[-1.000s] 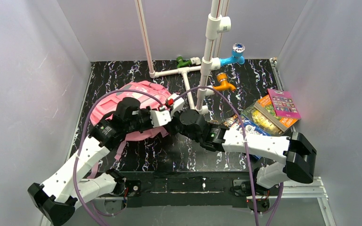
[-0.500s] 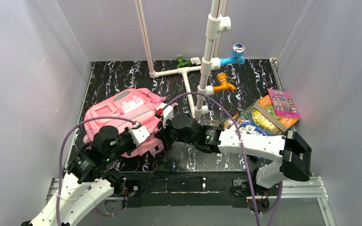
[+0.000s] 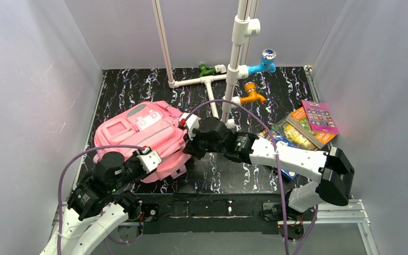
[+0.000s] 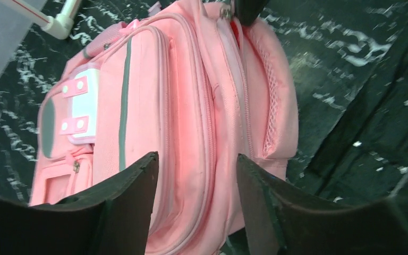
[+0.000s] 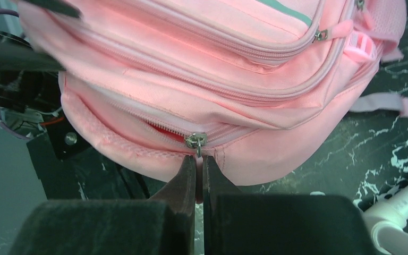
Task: Pack the student bag
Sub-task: Unzip the student bag at the center of the board.
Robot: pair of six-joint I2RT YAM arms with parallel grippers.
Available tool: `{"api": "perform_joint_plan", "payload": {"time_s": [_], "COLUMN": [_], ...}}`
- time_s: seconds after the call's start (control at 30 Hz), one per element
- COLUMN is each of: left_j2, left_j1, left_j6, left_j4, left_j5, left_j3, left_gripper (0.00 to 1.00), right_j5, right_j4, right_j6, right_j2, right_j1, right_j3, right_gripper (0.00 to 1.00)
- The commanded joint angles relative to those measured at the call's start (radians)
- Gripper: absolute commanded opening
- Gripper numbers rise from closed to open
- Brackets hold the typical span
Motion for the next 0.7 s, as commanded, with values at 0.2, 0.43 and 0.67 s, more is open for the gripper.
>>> {"api": "perform_joint_plan", "payload": {"time_s": [0.2, 0.43, 0.67], "left_j2": [0.253, 0.337, 0.279], "left_j1": [0.005, 0.003, 0.003], "left_j6": [-0.395, -0.384, -0.37], "left_j4": [0.203, 0.284, 0.214], "left_j5": [0.2, 0.186, 0.223], "left_j3": [0.08, 0.045, 0.016], "left_gripper": [0.62, 0.4, 0.35], "right_j5": [-0.096, -0.104, -0.086], "right_j4": [0.15, 0.192, 0.204], "right_j6": [0.146, 0.167, 0.169], "right_j2": [-0.027, -0.045, -0.051], "right_j1": [0.038, 0.05, 0.054], "right_j3": [0.002, -0.007, 0.0], "right_gripper": [0.01, 0.01, 0.01]}}
